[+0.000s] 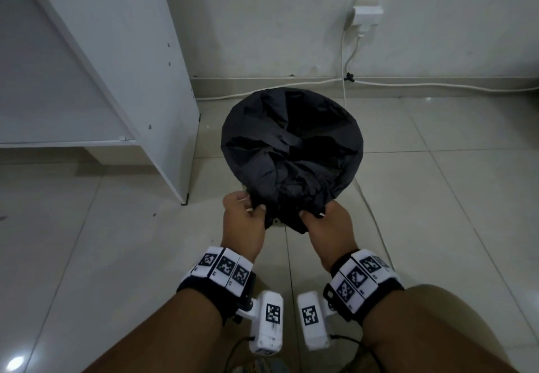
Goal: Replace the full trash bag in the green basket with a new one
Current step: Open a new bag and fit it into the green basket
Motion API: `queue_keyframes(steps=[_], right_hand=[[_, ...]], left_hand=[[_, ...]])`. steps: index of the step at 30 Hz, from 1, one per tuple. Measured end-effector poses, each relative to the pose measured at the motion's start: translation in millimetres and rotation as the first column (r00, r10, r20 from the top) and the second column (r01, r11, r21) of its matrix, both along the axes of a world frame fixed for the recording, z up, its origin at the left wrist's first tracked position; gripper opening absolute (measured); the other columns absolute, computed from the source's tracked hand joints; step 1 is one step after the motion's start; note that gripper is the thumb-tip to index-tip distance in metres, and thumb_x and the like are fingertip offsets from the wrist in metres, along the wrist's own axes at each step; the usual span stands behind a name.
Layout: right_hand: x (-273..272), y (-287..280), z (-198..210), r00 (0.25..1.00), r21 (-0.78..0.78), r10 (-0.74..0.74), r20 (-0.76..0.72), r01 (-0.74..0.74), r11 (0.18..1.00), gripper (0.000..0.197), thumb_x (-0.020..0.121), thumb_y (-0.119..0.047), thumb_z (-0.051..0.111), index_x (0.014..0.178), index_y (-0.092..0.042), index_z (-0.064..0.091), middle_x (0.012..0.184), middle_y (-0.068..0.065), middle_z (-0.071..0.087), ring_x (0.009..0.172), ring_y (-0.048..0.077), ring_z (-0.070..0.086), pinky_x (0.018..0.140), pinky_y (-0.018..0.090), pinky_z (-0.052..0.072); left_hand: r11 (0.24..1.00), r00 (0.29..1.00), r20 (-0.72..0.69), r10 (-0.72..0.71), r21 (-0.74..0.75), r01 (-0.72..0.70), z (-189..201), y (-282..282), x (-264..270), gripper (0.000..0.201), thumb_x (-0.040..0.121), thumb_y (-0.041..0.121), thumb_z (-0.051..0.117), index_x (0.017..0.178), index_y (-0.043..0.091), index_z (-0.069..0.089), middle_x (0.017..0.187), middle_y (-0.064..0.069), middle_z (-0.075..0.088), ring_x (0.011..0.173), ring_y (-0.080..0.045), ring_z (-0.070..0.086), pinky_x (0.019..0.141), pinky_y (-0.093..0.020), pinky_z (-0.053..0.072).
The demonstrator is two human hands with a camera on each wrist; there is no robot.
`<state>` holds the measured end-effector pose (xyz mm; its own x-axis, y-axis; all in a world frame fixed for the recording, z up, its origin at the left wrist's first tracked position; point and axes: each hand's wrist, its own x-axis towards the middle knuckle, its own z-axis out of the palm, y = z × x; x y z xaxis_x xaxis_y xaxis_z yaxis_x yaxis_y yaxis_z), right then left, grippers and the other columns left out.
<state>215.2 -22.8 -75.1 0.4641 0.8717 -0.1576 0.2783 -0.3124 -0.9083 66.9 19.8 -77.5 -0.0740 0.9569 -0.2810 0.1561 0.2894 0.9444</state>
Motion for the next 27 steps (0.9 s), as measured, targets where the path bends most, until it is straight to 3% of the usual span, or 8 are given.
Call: queue_keyframes(steps=[3, 5, 8, 10, 16, 19, 23, 27], right_hand=[[-3, 0, 3, 0.999, 0.011, -0.004, -0.049, 0.005, 1.0, 0.026, 0.08, -0.011, 0.071, 0.064, -0.003, 0.052, 0.061, 0.01, 0.057, 0.058, 0.016, 0.054, 0.054, 0.027, 0.041], [-5, 1, 4, 0.993, -0.006, -0.048, -0.106, 0.048, 0.999, 0.038, 0.078, -0.008, 0.074, 0.054, -0.012, 0.045, 0.052, 0.001, 0.05, 0.049, 0.007, 0.046, 0.048, 0.018, 0.037], [-6, 4, 2, 0.975, -0.028, -0.127, -0.183, 0.124, 0.992, 0.038, 0.073, -0.005, 0.076, 0.051, -0.014, 0.047, 0.05, 0.002, 0.051, 0.047, 0.011, 0.045, 0.047, 0.023, 0.039], [-7, 6, 1, 0.97, -0.031, -0.146, -0.195, 0.143, 0.989, 0.035, 0.071, -0.006, 0.076, 0.05, -0.01, 0.048, 0.049, 0.003, 0.051, 0.048, 0.014, 0.044, 0.048, 0.029, 0.039], [-10, 11, 0, 0.97, -0.05, -0.13, -0.207, 0.122, 0.991, 0.027, 0.066, -0.012, 0.072, 0.064, 0.007, 0.053, 0.061, 0.025, 0.056, 0.057, 0.019, 0.05, 0.05, 0.043, 0.047], [-13, 11, 3, 0.958, -0.069, -0.084, -0.273, 0.067, 0.995, 0.02, 0.076, -0.007, 0.066, 0.065, 0.004, 0.053, 0.06, 0.016, 0.05, 0.061, 0.02, 0.046, 0.052, 0.036, 0.04], [-18, 8, 11, 0.872, -0.025, 0.035, -0.488, -0.054, 0.998, 0.012, 0.086, -0.012, 0.067, 0.085, -0.001, 0.072, 0.074, 0.009, 0.067, 0.07, 0.021, 0.062, 0.059, 0.03, 0.046], [-15, 4, 12, 0.871, 0.02, 0.242, -0.428, -0.259, 0.966, 0.012, 0.088, -0.001, 0.065, 0.095, -0.006, 0.073, 0.076, 0.009, 0.07, 0.066, 0.019, 0.062, 0.057, 0.029, 0.046]], left_hand=[[0.998, 0.997, 0.04, -0.059, -0.033, 0.06, -5, -3, -3, 0.037, 0.085, 0.033, 0.061, 0.097, -0.002, 0.058, 0.082, -0.023, 0.069, 0.074, -0.038, 0.068, 0.061, -0.043, 0.053], [0.99, 0.99, -0.014, -0.139, -0.039, 0.139, -5, -4, -2, 0.031, 0.091, 0.029, 0.054, 0.086, -0.001, 0.059, 0.079, -0.023, 0.067, 0.069, -0.035, 0.065, 0.059, -0.04, 0.051], [0.973, 0.978, 0.099, -0.184, -0.126, 0.196, 7, -5, 5, 0.018, 0.096, 0.015, 0.051, 0.1, 0.004, 0.064, 0.099, -0.022, 0.069, 0.086, -0.037, 0.07, 0.072, -0.048, 0.061], [0.952, 0.951, 0.271, -0.149, -0.22, 0.212, 15, -8, 9, 0.023, 0.098, 0.004, 0.047, 0.115, 0.003, 0.063, 0.113, -0.023, 0.067, 0.098, -0.038, 0.069, 0.07, -0.042, 0.063], [0.924, 0.896, 0.417, -0.15, -0.263, 0.277, 23, -11, 7, 0.031, 0.1, -0.005, 0.042, 0.125, 0.001, 0.06, 0.116, -0.022, 0.068, 0.088, -0.029, 0.07, 0.062, -0.029, 0.061], [0.91, 0.877, 0.462, -0.13, -0.294, 0.29, 22, -11, 6, 0.029, 0.101, -0.004, 0.042, 0.123, -0.001, 0.061, 0.109, -0.021, 0.07, 0.082, -0.028, 0.072, 0.065, -0.032, 0.063], [0.893, 0.83, 0.549, -0.096, -0.321, 0.316, 24, -9, 4, 0.028, 0.097, -0.007, 0.044, 0.117, -0.005, 0.064, 0.105, -0.025, 0.072, 0.079, -0.031, 0.075, 0.071, -0.038, 0.063], [0.896, 0.856, 0.491, -0.16, -0.292, 0.335, 24, -7, 0, 0.033, 0.091, -0.014, 0.047, 0.119, -0.006, 0.064, 0.107, -0.026, 0.073, 0.088, -0.037, 0.075, 0.073, -0.037, 0.063]])
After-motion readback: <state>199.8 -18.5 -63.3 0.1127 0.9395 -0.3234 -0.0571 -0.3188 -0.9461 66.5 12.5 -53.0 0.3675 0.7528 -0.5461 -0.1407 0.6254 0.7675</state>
